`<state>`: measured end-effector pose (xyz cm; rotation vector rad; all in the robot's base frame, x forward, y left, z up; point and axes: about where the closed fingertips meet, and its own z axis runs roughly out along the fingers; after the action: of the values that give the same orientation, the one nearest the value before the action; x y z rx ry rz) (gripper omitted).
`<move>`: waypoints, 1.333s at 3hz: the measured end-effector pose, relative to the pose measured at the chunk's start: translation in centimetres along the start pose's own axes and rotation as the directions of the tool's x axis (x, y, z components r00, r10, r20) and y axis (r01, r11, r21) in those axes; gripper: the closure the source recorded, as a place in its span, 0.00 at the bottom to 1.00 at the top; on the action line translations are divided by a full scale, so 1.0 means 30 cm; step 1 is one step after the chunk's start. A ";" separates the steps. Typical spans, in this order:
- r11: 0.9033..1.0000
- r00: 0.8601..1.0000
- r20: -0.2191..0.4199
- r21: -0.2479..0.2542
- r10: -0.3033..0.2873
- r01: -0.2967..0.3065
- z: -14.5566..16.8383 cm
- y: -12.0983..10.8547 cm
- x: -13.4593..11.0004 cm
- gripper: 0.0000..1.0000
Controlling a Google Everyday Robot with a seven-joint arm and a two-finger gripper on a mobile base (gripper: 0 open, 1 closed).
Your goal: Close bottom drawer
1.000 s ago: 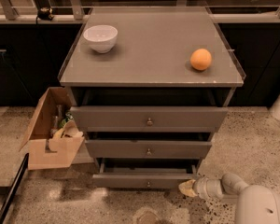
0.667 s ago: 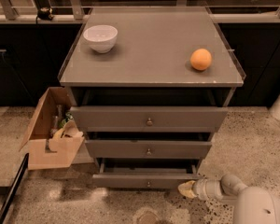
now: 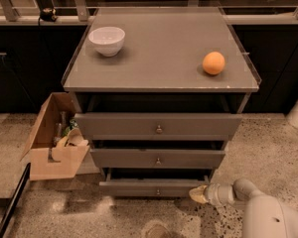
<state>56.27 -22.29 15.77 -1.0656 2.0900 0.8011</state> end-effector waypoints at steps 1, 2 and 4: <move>1.000 1.000 -0.007 0.014 -0.021 0.021 -0.008 -0.058 -0.032 0.82; 1.000 1.000 -0.007 0.014 -0.021 0.021 -0.008 -0.055 -0.030 0.59; 0.999 1.000 -0.003 0.018 -0.028 0.028 -0.005 -0.050 -0.038 0.12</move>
Offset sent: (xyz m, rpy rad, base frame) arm 0.0181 -0.0058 0.0049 -0.0177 -0.0190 0.0032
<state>58.01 -22.63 16.40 -1.0843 2.0769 0.7658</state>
